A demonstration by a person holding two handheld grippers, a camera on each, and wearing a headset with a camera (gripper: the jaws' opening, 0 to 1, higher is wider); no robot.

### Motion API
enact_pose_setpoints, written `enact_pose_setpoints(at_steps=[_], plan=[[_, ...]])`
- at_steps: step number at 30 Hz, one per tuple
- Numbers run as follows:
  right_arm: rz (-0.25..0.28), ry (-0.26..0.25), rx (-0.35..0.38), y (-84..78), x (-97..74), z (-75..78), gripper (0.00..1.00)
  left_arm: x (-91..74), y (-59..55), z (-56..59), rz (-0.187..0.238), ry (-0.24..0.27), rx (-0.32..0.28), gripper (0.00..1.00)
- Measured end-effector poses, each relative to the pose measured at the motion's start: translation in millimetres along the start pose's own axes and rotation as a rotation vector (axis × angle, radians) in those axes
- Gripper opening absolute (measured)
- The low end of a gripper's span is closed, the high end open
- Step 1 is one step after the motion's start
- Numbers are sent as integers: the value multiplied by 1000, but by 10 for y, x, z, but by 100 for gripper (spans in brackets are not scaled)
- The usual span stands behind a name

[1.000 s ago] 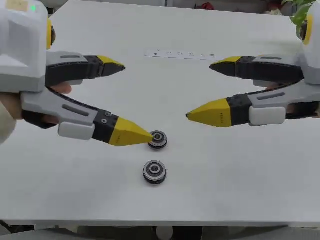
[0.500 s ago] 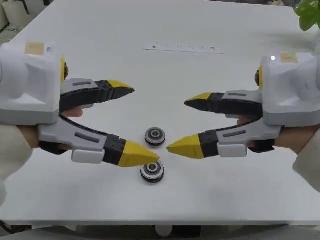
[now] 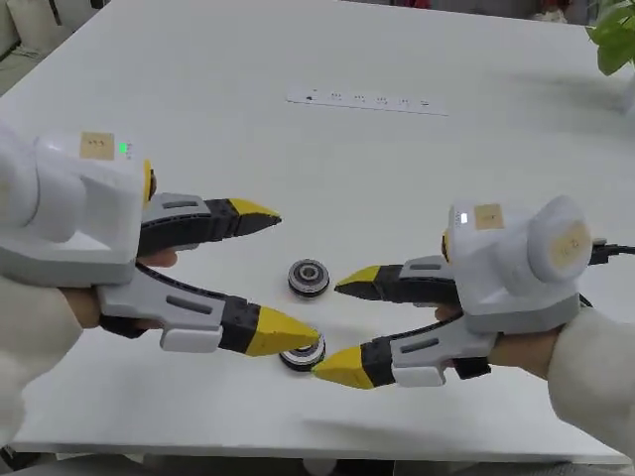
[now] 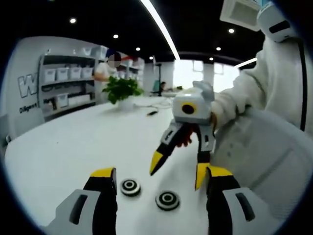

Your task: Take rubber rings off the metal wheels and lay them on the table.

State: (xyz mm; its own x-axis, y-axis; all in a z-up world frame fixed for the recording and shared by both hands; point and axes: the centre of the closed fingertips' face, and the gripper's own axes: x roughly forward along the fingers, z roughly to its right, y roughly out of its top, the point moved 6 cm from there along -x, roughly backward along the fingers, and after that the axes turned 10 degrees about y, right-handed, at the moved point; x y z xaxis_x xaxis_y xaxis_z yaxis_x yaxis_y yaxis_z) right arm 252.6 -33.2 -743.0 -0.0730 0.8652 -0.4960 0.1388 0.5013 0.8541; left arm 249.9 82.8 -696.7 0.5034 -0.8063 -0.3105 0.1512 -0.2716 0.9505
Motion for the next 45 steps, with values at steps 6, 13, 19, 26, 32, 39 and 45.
enact_pose_setpoints(at_steps=[6, 13, 19, 26, 32, 39, 45], plan=[[3, -14, 21, -51, 20, 34, 40, 46, -114, 12, -30, 1, 7, 68], [-46, 8, 27, -163, 125, -6, 32, 112, -188, 91, -62, -35, 38, 58], [-63, 0, 17, -178, 138, 9, 27, 164, -287, 94, -65, -39, 46, 53], [-67, -11, 36, -209, 145, 34, 23, 181, -339, 89, -74, -40, 43, 42], [-72, -7, 47, -228, 162, 29, 20, 220, -421, 110, -114, -43, 62, 33], [-71, -1, 56, -237, 183, 20, 19, 257, -488, 151, -150, -63, 93, 26], [-65, -6, 66, -233, 178, 31, 17, 263, -544, 152, -176, -62, 100, 24]])
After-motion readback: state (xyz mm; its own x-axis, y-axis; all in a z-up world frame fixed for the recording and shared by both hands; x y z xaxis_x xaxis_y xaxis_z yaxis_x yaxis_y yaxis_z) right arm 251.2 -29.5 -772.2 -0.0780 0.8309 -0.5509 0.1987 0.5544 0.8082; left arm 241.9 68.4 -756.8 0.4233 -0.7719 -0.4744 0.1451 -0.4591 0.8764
